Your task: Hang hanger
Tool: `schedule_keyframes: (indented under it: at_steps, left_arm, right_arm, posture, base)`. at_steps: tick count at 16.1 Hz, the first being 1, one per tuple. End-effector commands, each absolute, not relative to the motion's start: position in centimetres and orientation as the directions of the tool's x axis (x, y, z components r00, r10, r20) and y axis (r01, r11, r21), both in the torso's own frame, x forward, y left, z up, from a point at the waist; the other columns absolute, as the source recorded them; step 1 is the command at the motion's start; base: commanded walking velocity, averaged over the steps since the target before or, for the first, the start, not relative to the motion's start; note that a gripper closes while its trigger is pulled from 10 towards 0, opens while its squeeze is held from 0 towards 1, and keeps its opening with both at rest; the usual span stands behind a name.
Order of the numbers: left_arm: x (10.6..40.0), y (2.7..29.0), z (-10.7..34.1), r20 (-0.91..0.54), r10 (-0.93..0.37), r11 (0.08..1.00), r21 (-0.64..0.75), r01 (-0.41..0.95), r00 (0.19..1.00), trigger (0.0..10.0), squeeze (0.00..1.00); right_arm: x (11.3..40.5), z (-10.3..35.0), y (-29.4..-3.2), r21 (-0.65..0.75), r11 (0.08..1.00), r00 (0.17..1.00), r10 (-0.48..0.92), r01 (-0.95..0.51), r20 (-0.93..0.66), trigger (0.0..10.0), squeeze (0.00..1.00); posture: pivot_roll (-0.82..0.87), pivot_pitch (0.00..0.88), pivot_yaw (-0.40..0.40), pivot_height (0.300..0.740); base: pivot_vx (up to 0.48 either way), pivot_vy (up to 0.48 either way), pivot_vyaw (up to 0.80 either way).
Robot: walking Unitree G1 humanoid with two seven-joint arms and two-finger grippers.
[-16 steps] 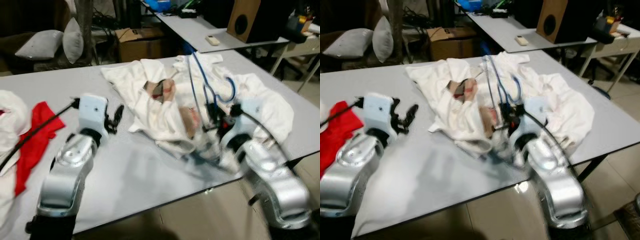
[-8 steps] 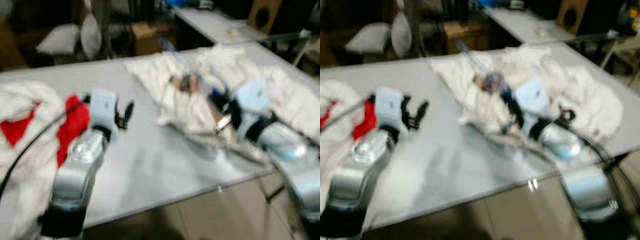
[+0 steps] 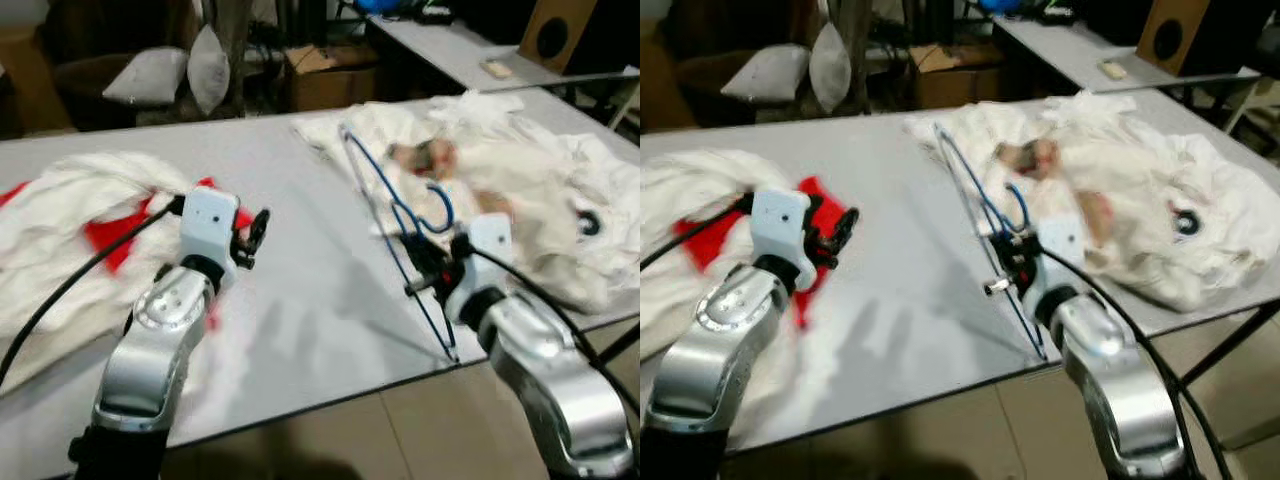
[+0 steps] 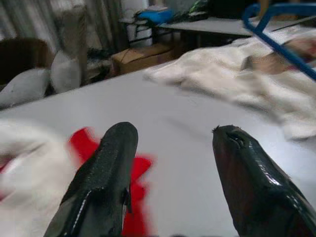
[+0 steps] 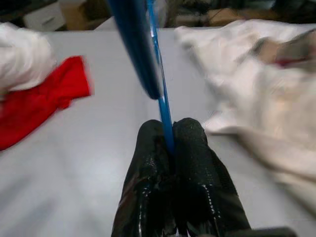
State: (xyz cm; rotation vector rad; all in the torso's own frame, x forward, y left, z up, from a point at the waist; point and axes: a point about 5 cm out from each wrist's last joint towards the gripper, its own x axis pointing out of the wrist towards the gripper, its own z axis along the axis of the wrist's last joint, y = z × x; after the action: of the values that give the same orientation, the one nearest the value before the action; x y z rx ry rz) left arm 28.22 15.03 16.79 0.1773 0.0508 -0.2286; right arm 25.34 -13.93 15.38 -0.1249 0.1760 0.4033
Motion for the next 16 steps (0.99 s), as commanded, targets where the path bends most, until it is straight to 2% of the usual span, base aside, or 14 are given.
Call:
schedule_keyframes:
  at_steps: [1,2,3,5,7,9,10,12,16]
  left_arm:
    - [28.0,15.4,16.7,-0.076,-0.201,0.962,0.172,0.212,0.977,10.0,0.0]
    - [27.8,15.5,16.5,-0.079,-0.197,0.963,0.171,0.208,0.977,10.0,0.0]
    - [27.7,15.7,16.3,-0.088,-0.182,0.965,0.175,0.195,0.979,10.0,0.0]
    - [27.7,15.4,16.5,-0.082,-0.208,0.959,0.179,0.219,0.975,10.0,0.0]
    - [27.6,15.0,16.2,-0.095,-0.222,0.937,0.254,0.239,0.97,10.0,0.0]
    - [27.7,15.3,15.7,-0.107,-0.175,0.958,0.212,0.194,0.979,10.0,0.0]
    - [27.7,15.5,15.5,-0.106,-0.165,0.973,0.147,0.179,0.981,10.0,0.0]
    - [27.8,16.0,15.3,-0.126,-0.159,0.967,0.179,0.18,0.979,10.0,0.0]
    - [27.4,17.1,14.0,-0.213,-0.161,0.932,0.287,0.219,0.964,10.0,0.0]
  right_arm:
    - [25.5,15.8,-14.1,-0.092,0.913,0.908,0.377,-0.397,-0.181,10.0,0.0]
    - [25.6,15.6,-14.2,-0.081,0.916,0.91,0.372,-0.392,-0.184,10.0,0.0]
    - [25.7,15.2,-14.4,0.014,0.931,0.915,0.362,-0.365,-0.179,10.0,0.0]
    - [25.9,15.1,-14.9,-0.024,0.93,0.914,0.357,-0.368,-0.192,10.0,0.0]
    - [26.2,15.1,-15.4,-0.011,0.943,0.928,0.325,-0.333,-0.184,10.0,0.0]
    - [26.2,15.1,-16.0,-0.007,0.954,0.939,0.294,-0.3,-0.179,10.0,0.0]
    - [26.1,15.0,-16.4,-0.006,0.958,0.943,0.282,-0.287,-0.178,10.0,0.0]
    - [26.0,14.8,-16.9,-0.014,0.959,0.945,0.275,-0.282,-0.177,10.0,0.0]
    - [25.7,14.7,-17.6,-0.028,0.934,0.92,0.346,-0.357,-0.182,10.0,0.0]
  posture:
    - [0.06,0.0,-0.017,0.74]
    - [0.06,0.0,-0.023,0.74]
    - [0.07,0.0,-0.032,0.74]
    - [0.07,0.0,-0.034,0.74]
    - [0.07,0.0,-0.03,0.74]
    - [0.06,0.0,-0.026,0.74]
    - [0.06,0.0,-0.027,0.74]
    - [0.05,0.0,-0.028,0.74]
    - [0.05,0.0,-0.045,0.74]
  base:
    - [0.0,0.334,0.0]
    - [0.0,0.33,0.0]
    - [0.0,0.334,0.0]
    - [0.0,0.159,0.0]
    - [0.0,-0.48,0.0]
    - [0.0,-0.48,0.0]
    - [0.0,0.0,0.0]
    - [0.0,0.0,0.0]
    - [0.0,0.0,0.0]
